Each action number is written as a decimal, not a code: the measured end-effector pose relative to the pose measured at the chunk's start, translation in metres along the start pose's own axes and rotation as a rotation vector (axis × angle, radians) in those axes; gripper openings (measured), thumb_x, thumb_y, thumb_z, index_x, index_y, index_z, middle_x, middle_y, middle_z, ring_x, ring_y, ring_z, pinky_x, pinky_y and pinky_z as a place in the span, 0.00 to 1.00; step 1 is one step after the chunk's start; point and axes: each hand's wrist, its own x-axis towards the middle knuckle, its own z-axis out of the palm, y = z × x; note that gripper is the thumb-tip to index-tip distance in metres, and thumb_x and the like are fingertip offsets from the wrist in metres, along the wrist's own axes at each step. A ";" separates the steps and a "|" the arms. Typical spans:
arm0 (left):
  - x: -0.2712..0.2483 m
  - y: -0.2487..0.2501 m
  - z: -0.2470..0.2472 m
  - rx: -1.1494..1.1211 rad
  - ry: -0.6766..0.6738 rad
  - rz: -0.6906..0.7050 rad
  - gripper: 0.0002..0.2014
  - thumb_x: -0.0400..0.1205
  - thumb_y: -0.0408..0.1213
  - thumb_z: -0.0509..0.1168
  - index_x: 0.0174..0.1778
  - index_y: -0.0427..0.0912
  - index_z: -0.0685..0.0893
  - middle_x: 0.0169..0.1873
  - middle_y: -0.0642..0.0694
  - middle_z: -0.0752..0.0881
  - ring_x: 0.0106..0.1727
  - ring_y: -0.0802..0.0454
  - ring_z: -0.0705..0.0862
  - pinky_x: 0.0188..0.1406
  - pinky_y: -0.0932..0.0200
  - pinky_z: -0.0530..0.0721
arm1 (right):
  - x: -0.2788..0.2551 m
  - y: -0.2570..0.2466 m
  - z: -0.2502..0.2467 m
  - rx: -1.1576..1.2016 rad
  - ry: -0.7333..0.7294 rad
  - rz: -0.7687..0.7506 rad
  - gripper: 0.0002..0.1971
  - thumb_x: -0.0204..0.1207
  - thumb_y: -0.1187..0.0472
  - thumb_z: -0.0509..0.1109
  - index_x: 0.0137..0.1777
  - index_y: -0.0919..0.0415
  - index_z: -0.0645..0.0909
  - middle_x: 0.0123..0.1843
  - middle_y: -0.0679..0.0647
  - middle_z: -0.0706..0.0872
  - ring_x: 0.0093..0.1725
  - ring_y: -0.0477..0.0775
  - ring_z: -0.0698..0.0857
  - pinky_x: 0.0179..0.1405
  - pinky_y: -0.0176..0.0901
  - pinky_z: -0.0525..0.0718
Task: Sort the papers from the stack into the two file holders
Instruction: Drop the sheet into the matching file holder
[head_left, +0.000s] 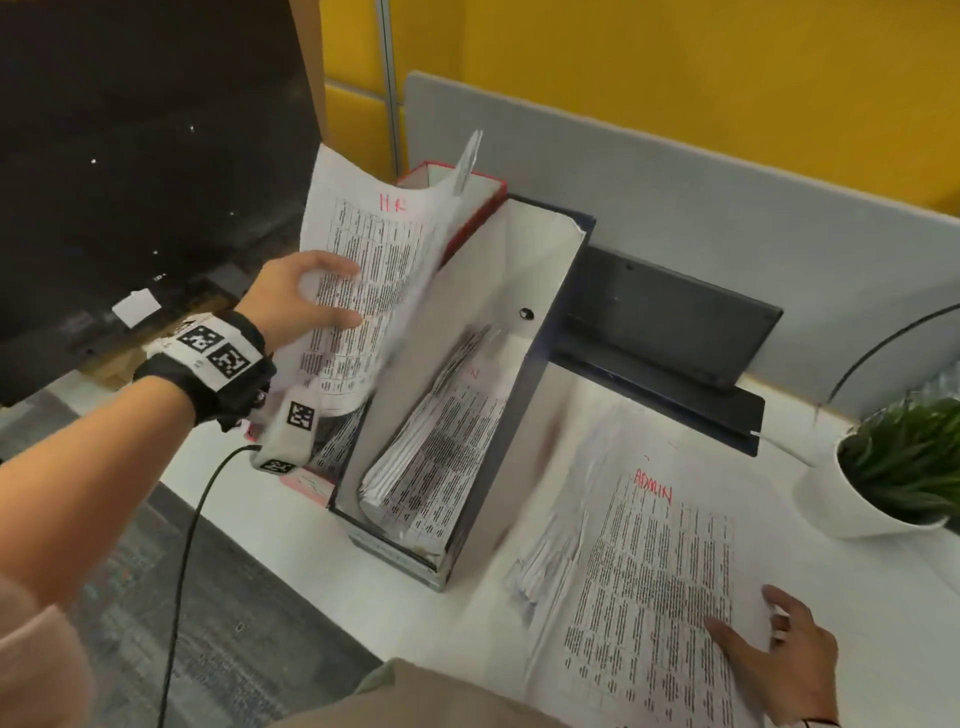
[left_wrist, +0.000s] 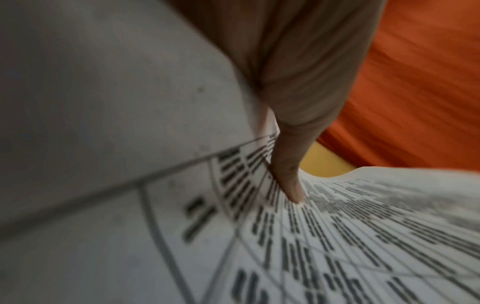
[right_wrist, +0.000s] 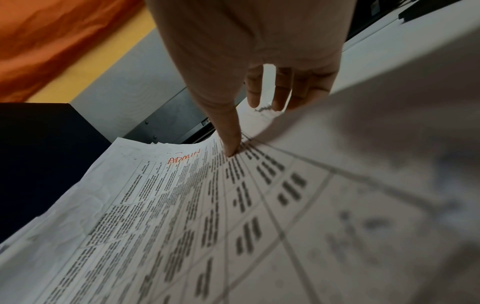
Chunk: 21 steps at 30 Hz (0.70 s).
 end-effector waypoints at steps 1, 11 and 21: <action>0.003 0.000 0.001 0.046 -0.010 0.015 0.19 0.71 0.30 0.75 0.53 0.52 0.84 0.65 0.46 0.81 0.68 0.48 0.77 0.71 0.50 0.71 | 0.000 0.000 0.000 0.006 0.003 0.000 0.41 0.53 0.64 0.87 0.68 0.64 0.74 0.62 0.71 0.76 0.60 0.69 0.78 0.69 0.62 0.74; 0.015 -0.017 0.049 0.687 -0.422 0.007 0.27 0.73 0.24 0.70 0.68 0.45 0.78 0.64 0.39 0.81 0.63 0.41 0.79 0.60 0.53 0.75 | 0.001 0.002 0.000 -0.007 -0.010 0.002 0.43 0.53 0.64 0.87 0.69 0.65 0.73 0.65 0.72 0.74 0.61 0.71 0.78 0.69 0.64 0.75; 0.023 0.006 0.046 0.733 -0.372 -0.048 0.21 0.77 0.29 0.69 0.67 0.41 0.79 0.64 0.40 0.81 0.65 0.43 0.79 0.63 0.53 0.75 | 0.003 0.000 0.000 -0.046 -0.021 0.023 0.42 0.54 0.64 0.86 0.70 0.64 0.73 0.62 0.71 0.76 0.57 0.70 0.80 0.67 0.62 0.76</action>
